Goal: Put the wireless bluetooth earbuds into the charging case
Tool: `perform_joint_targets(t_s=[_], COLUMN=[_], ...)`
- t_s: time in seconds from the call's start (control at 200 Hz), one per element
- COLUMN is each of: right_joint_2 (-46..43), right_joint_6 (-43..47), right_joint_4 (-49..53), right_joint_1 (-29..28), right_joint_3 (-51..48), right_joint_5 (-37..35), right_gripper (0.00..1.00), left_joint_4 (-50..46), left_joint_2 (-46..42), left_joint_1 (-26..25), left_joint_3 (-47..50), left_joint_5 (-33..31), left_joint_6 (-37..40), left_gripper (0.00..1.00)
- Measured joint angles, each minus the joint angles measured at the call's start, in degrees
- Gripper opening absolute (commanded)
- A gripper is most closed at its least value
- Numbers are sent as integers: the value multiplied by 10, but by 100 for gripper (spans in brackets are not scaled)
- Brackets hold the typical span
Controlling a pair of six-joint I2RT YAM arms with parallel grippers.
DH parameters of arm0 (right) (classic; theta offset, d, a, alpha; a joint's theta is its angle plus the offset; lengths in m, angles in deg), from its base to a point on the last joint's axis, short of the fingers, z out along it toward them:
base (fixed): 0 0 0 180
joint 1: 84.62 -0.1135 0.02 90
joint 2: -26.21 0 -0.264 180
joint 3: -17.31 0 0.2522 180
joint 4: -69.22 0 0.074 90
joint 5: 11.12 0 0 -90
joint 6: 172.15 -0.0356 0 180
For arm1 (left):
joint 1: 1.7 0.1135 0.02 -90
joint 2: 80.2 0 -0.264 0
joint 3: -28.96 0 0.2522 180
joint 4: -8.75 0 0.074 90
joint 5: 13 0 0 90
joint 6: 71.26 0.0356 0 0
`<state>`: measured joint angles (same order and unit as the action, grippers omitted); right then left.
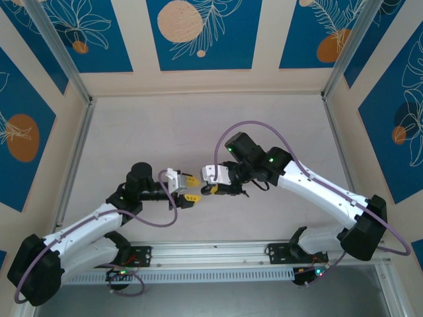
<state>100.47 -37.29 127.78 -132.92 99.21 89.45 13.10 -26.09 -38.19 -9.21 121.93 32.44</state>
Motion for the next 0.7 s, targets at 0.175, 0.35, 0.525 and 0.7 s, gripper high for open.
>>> perform_joint_targets(t_s=[0.175, 0.35, 0.525, 0.7], right_joint_2=[3, 4, 13, 18], right_joint_6=[0, 0, -1, -1], right_joint_4=[-7, -17, -29, -38], right_joint_1=[-4, -5, -5, -5], right_joint_3=[0, 0, 0, 0], right_joint_5=[15, 32, 49, 53], right_gripper=[12, 12, 12, 12], left_joint_4=[-7, -10, -11, -13], left_joint_2=[1, 1, 1, 1], left_joint_1=[-2, -2, -3, -4], left_joint_3=[-1, -4, -4, -4], left_joint_5=[0, 0, 0, 0], left_joint_6=[4, 4, 4, 4], left_gripper=[48, 44, 41, 31])
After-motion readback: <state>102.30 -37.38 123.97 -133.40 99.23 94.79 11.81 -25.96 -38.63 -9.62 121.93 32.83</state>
